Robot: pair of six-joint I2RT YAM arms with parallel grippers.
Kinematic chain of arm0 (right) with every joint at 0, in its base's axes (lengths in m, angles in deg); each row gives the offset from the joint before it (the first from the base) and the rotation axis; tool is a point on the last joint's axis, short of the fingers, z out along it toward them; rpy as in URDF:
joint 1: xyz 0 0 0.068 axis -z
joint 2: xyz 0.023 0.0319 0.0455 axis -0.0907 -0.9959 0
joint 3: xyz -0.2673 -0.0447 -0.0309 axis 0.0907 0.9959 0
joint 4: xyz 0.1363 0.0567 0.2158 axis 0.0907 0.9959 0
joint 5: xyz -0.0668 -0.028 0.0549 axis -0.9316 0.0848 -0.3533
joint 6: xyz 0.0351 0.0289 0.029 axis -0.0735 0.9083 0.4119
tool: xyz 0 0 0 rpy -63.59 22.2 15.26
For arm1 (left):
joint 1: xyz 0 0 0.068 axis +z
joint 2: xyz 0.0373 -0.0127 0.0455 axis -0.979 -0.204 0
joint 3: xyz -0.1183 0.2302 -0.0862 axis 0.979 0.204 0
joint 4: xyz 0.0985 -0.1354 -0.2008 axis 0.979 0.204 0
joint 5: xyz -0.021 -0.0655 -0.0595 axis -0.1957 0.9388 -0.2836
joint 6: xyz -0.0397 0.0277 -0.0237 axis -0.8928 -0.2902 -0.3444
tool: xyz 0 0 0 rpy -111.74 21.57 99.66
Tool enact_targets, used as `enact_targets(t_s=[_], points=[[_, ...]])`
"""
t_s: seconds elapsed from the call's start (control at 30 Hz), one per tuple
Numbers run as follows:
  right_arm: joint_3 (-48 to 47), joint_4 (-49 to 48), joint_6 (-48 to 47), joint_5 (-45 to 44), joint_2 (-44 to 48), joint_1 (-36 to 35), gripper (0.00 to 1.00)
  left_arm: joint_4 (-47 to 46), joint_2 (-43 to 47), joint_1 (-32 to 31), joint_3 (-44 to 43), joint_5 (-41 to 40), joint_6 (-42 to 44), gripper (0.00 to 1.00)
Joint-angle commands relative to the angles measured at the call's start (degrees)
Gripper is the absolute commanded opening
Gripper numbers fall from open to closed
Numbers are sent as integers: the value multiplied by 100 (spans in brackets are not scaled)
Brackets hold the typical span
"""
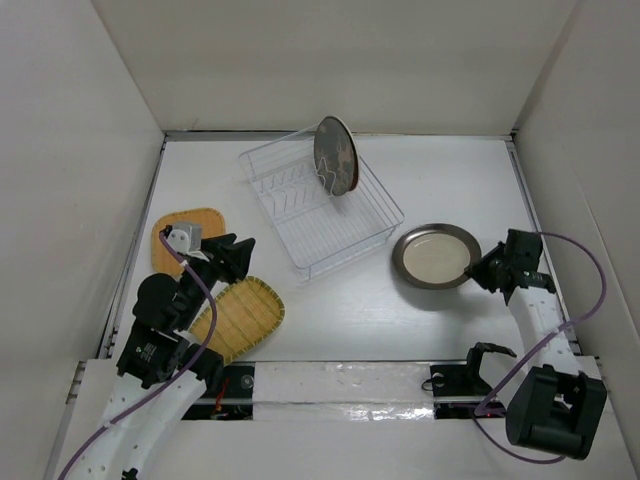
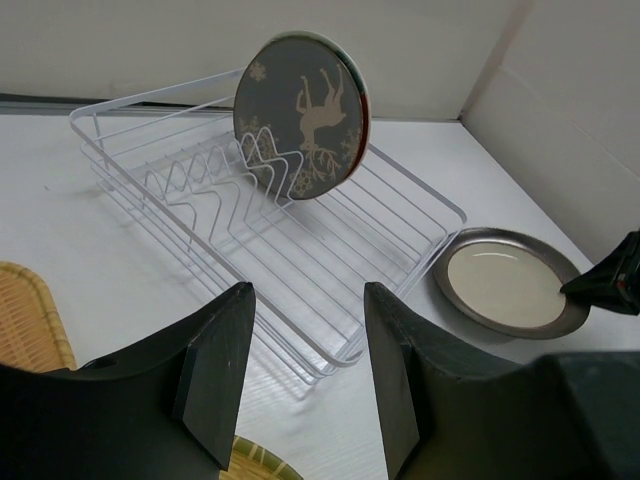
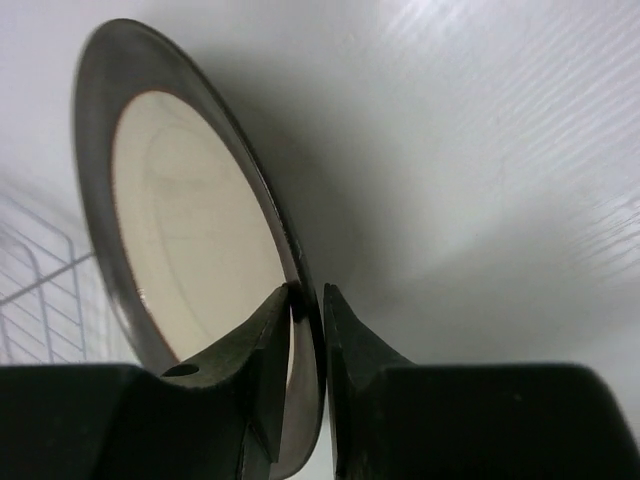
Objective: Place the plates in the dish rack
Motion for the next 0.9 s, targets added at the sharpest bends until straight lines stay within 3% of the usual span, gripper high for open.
enact_targets(t_s=[0.0,0.3,0.43,0.57,0.6,0.73,0.87], points=[[-939,278,-387,-749,223,85,0,-231,-120,-36,-15,-15,2,45],[-2681,60,-1047,-1864,995,-521,0,-274,-332,-36,-24,64,2,45],[-3515,-493,-1197,-1718,909,-784,0,-283,-341,-36,-15,82,11,45],[-4411,-1188,-1258,-760,137,-1459,0,-257,-323,-36,-15,20,11,45],[-4892,-1250,-1336,-820,-326,-2053,0,-257,-314,-36,-15,12,11,45],[-6440,-1102,-2134,-1137,-1761,-3303,0,-239,-314,-36,-24,-41,11,45],[-8092,-742,-2804,-1365,-3228,-4018,0,-239,-305,-36,-24,-94,11,45]])
